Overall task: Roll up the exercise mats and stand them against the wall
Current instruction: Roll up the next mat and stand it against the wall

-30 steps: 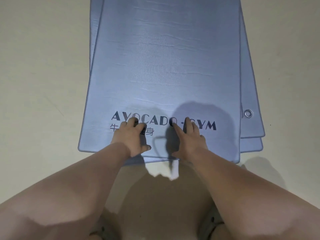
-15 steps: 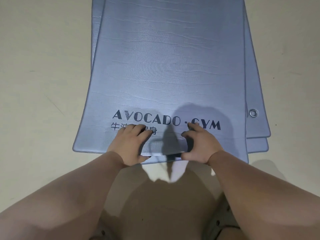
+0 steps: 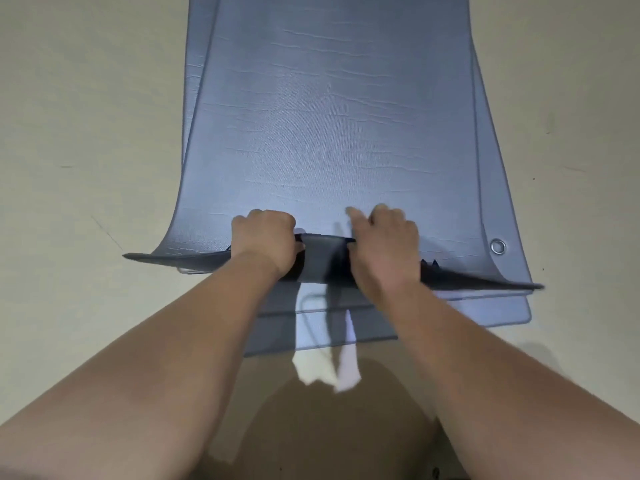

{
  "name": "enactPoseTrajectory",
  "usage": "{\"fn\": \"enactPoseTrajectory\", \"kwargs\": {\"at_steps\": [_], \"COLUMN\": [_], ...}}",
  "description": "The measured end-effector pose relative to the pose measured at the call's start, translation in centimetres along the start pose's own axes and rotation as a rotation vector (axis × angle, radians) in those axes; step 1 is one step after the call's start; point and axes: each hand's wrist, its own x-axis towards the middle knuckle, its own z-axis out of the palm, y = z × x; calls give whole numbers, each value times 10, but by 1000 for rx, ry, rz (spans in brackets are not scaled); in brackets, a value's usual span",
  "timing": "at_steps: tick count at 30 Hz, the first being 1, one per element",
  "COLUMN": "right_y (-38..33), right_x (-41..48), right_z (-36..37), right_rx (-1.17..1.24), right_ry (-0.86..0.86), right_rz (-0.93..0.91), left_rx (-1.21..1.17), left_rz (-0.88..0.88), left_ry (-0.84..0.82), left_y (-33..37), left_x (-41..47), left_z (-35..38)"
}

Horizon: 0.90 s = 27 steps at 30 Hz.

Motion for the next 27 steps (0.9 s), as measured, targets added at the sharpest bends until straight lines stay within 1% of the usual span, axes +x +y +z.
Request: {"fn": "enactPoseTrajectory", "kwargs": {"at_steps": [2, 3, 4, 7, 10, 13, 15, 18, 19, 20, 24, 27], "right_y": [-12, -14, -13, 0, 11, 11, 14, 20, 22, 23, 28, 31], "right_x": [-22, -32, -40, -55, -52, -38, -30, -25, -25, -26, -27, -24], "right_z": [17, 26, 34, 52, 59, 59, 59, 61, 62, 61, 60, 61], "right_rx": [63, 81, 74, -15, -50, -102, -94, 2, 34, 54, 105, 129], "right_ry": [147, 165, 138, -44, -215, -336, -373, -384, -374, -365, -335, -308], "right_rz": [-138, -162, -160, -134, -127, -130, -138, -128, -122, -119, -80, -62], "left_rx": [-9, 5, 30, 103, 102, 75, 58, 58, 42, 33, 81, 66], "left_rz": [-8, -9, -11, 8, 11, 42, 128, 358, 406, 423, 370, 351], "left_ry": [10, 26, 44, 84, 111, 207, 274, 388, 402, 392, 203, 175], "left_y": [-1, -2, -3, -3, -1, 2, 4, 7, 7, 6, -4, -7], "left_x": [3, 4, 5, 12, 17, 19, 17, 3, -3, -8, -22, -20], "left_z": [3, 4, 5, 3, -2, -2, 3, 21, 27, 33, 45, 48]}}
